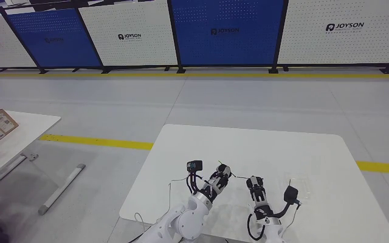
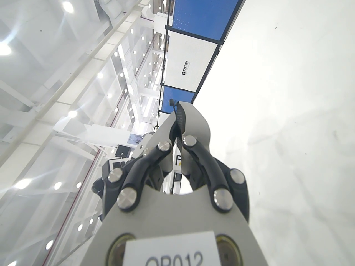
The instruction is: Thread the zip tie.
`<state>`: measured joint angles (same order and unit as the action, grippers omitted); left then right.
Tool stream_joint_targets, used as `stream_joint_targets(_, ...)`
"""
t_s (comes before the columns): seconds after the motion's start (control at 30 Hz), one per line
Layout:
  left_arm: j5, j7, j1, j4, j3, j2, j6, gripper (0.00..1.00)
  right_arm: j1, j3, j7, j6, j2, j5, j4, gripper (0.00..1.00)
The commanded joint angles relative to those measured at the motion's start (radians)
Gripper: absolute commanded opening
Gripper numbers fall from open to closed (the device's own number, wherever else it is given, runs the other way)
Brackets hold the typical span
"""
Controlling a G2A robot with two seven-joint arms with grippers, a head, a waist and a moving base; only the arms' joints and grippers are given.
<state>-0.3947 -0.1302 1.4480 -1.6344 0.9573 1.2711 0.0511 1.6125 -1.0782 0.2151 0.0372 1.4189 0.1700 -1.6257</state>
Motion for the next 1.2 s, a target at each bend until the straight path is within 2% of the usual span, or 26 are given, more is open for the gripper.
stream_joint_targets(0.0, 0.0, 0.0, 0.0, 0.0, 0.0, 0.0, 0.0, 0.0, -0.001, 0.0, -0.002, -0.002, 0.001, 0.003, 0.001, 0.0)
stream_joint_targets(1.17, 0.0, 0.0, 0.0, 0.0, 0.0, 0.0, 0.0, 0.0, -0.011, -0.001, -0.011, -0.016, 0.014, 0.012, 0.01, 0.0)
